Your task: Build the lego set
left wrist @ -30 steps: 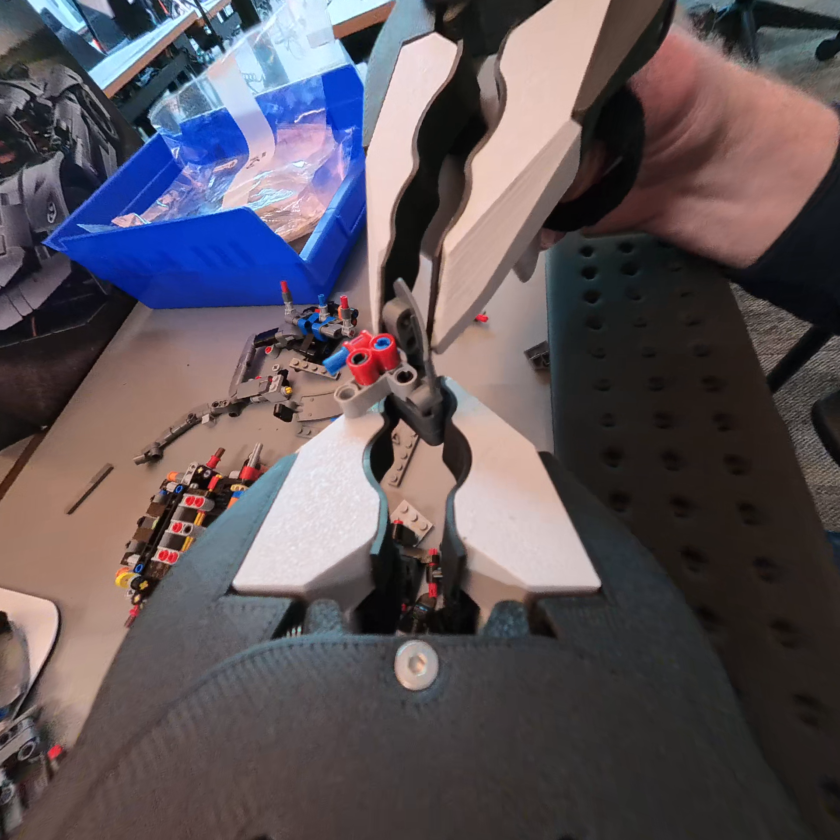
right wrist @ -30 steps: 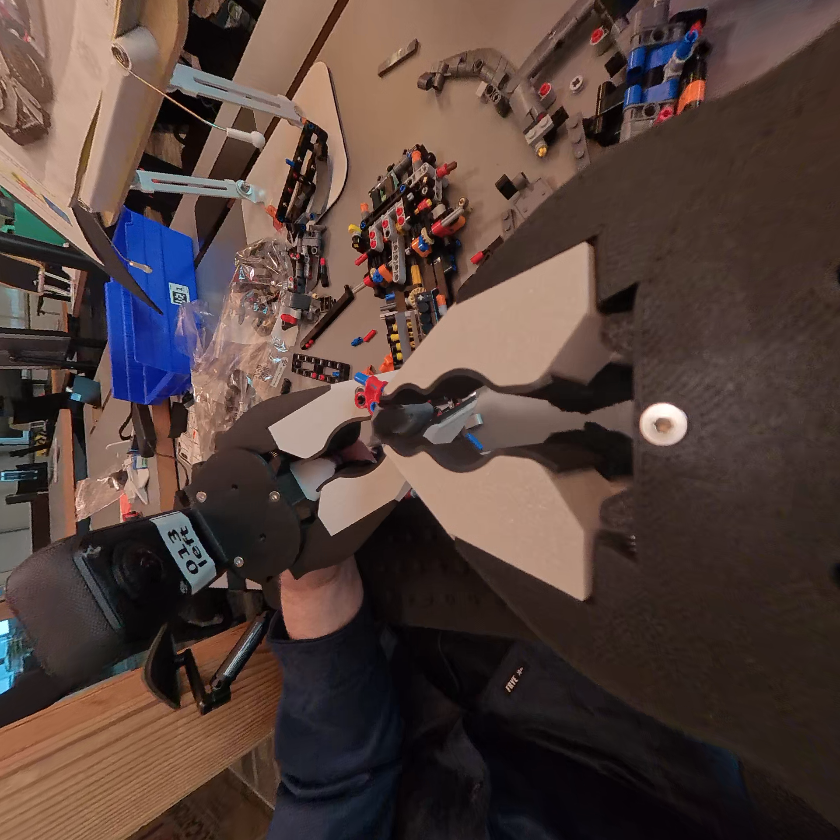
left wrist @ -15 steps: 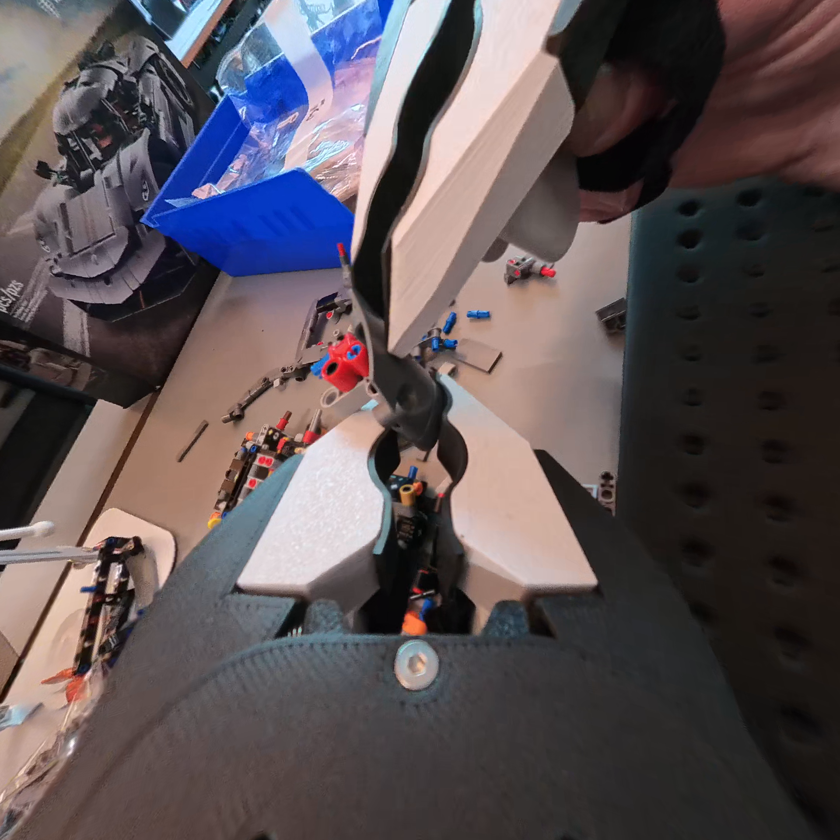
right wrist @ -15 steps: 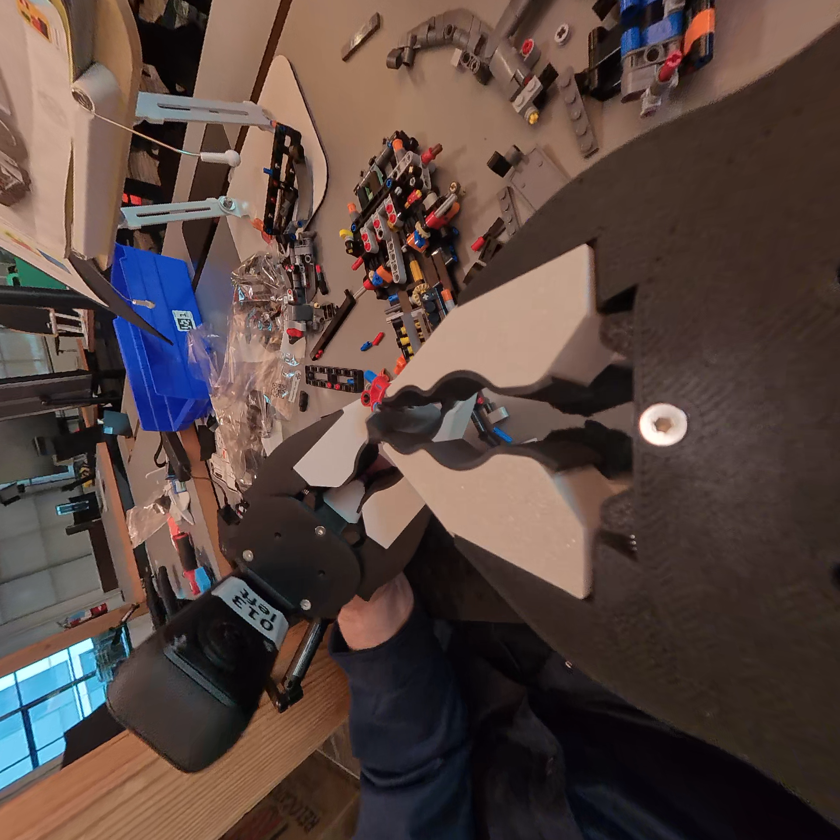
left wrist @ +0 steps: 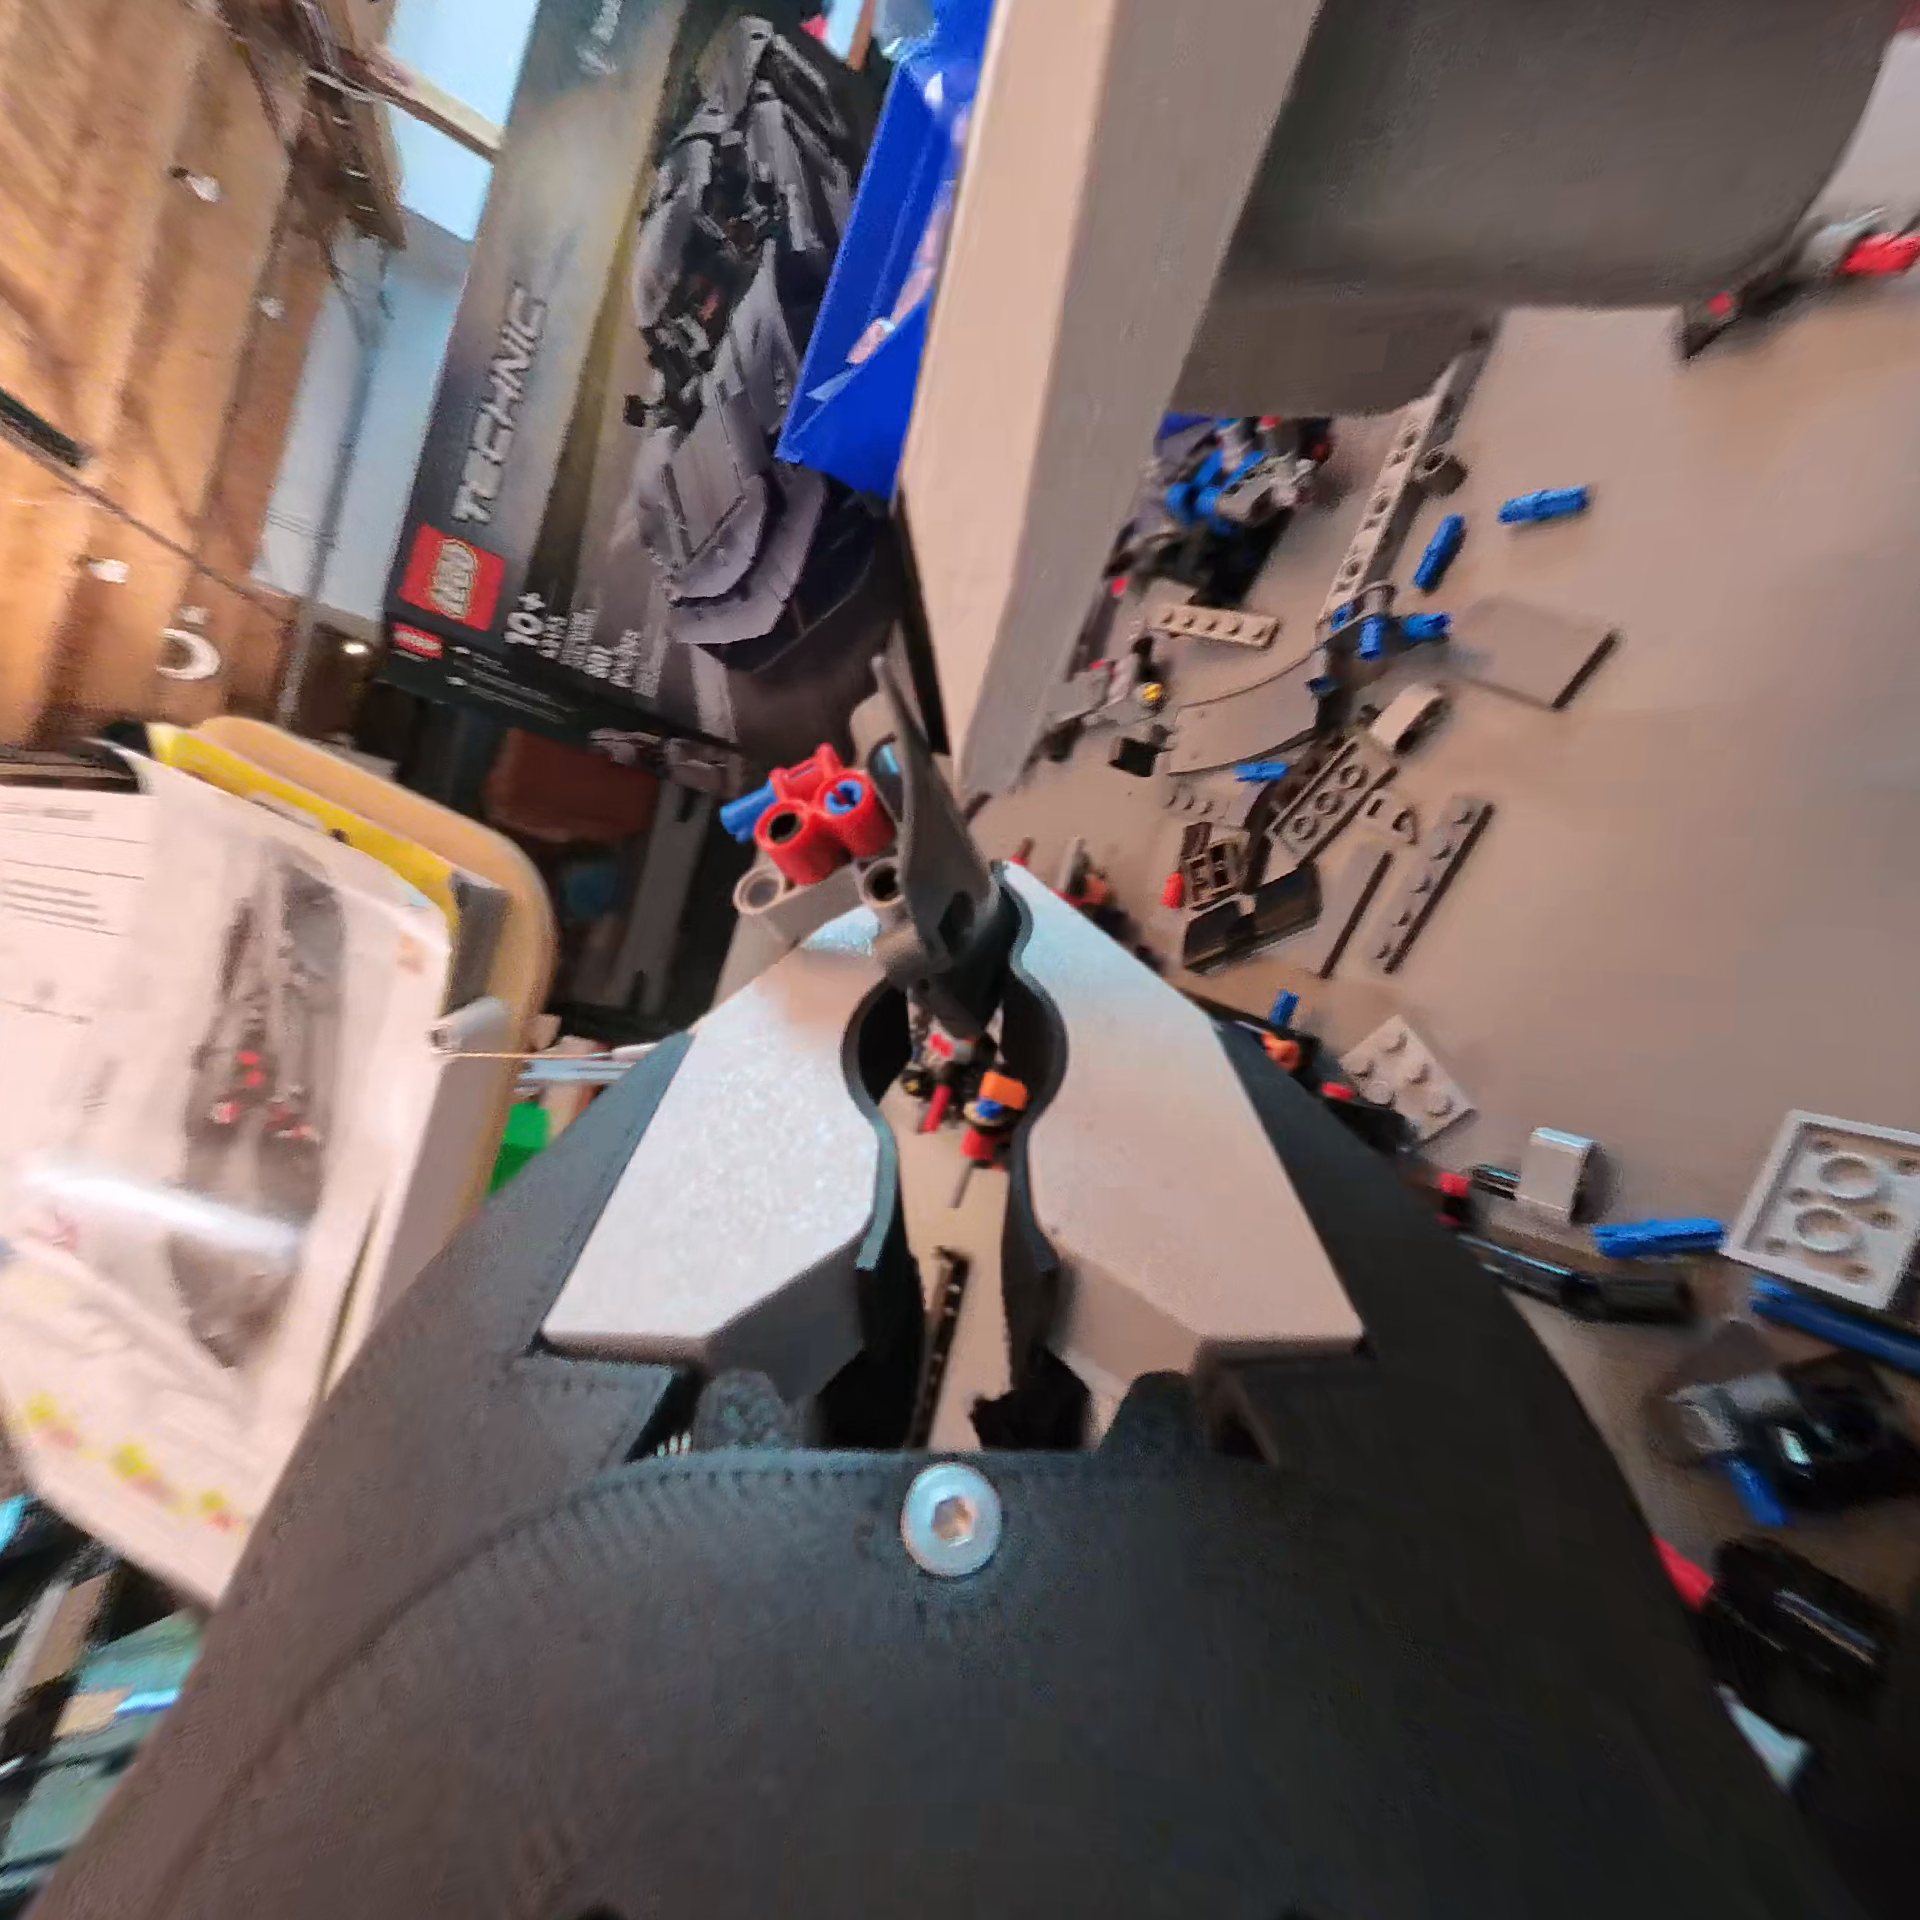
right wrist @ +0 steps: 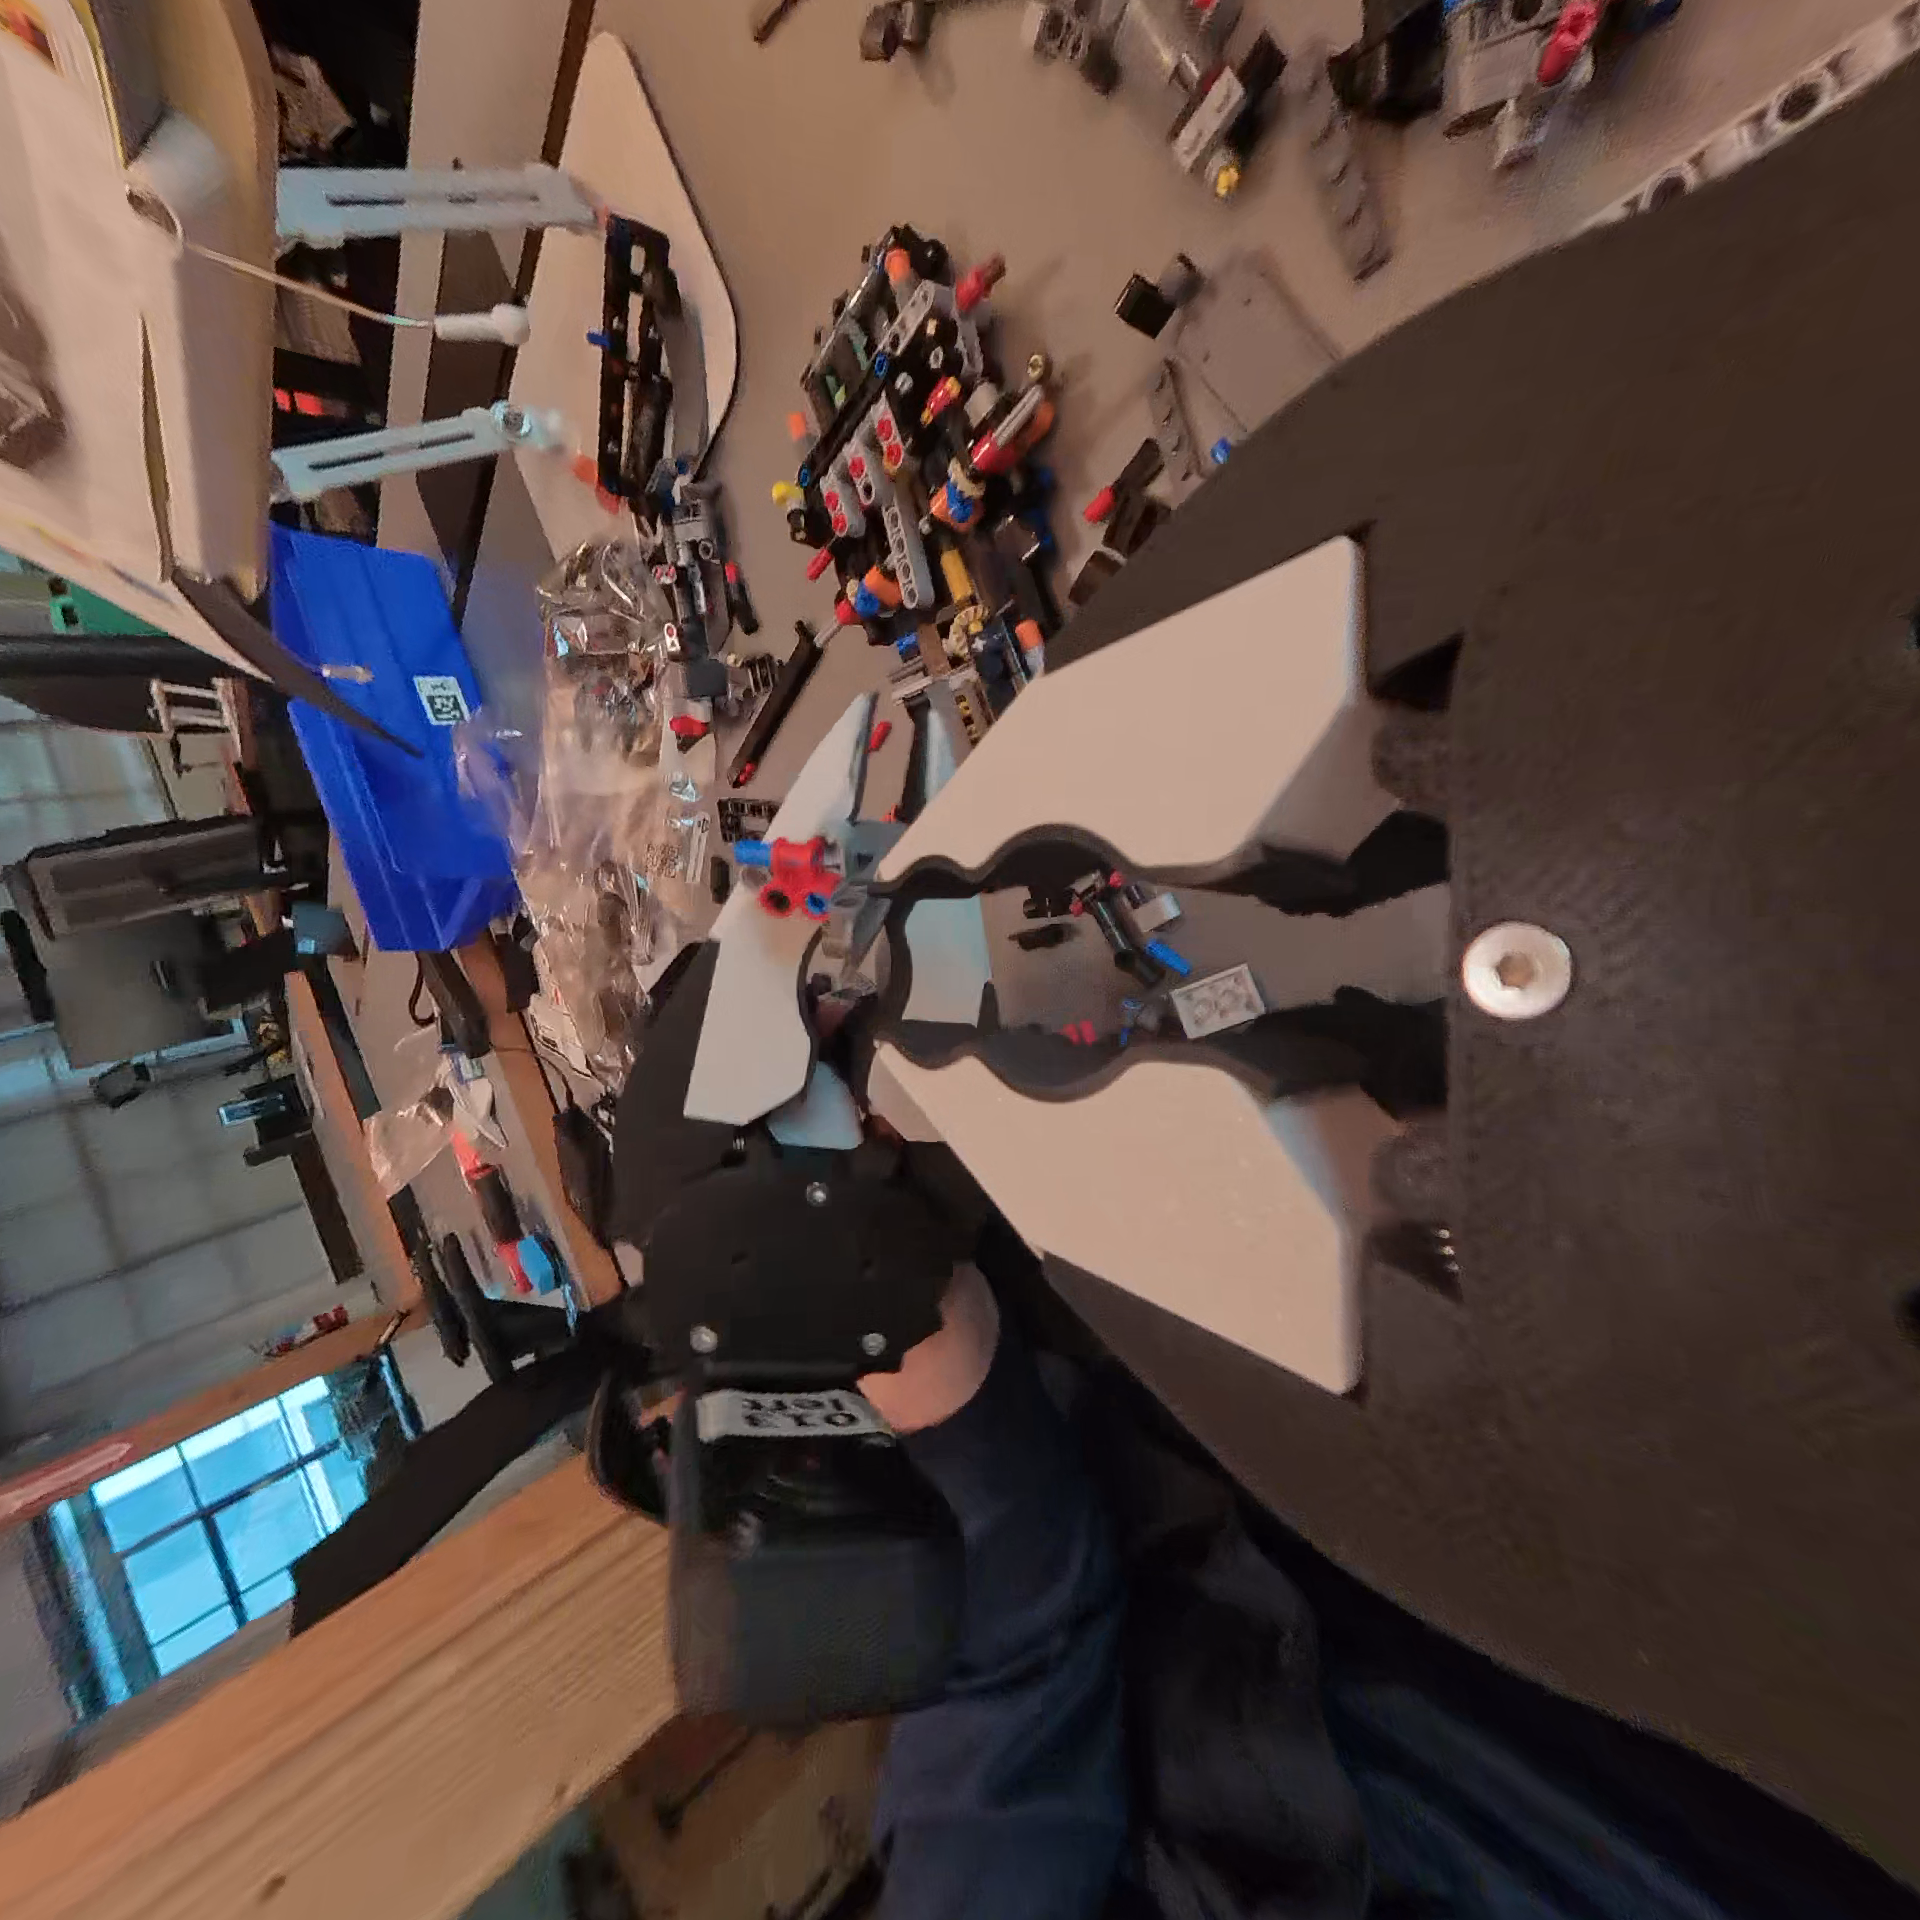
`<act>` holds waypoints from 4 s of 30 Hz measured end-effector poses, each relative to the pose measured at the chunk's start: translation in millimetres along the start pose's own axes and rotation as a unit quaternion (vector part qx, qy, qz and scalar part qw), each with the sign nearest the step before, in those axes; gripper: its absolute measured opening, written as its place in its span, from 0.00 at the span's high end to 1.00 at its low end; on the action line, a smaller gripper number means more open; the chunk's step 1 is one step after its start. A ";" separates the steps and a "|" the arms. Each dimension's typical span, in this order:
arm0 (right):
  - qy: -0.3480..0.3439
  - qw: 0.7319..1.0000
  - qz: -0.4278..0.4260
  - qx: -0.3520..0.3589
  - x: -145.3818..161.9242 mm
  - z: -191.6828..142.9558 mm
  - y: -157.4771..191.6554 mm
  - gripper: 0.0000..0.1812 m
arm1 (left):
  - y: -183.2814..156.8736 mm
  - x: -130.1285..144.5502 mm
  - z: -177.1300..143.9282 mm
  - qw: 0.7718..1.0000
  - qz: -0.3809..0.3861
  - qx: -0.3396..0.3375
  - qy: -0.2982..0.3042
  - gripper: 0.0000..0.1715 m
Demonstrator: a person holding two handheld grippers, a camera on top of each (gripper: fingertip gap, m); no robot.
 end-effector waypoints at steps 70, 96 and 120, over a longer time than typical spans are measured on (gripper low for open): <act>0.072 0.997 -0.008 0.020 23.5 -18.1 -13.8 0.97 | -20.8 -12.7 -12.8 0.993 0.015 0.081 -0.078 0.88; 0.073 0.997 0.036 -0.019 28.6 -11.1 -10.5 0.98 | -20.9 -8.5 -18.3 0.995 0.075 0.051 -0.049 0.90; 0.083 0.990 0.054 -0.096 36.0 -8.5 -0.6 0.98 | -26.3 -2.2 -43.3 0.977 -0.053 0.176 -0.110 0.86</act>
Point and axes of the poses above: each gripper's, where its closed fingertips meet, z out along the fingers, x out of its underside, y = z × x across the jaws, the point moved 6 cm from there along -z, back along the fingers, and after that the axes turned 9 degrees about -x, right-handed, at the moved point
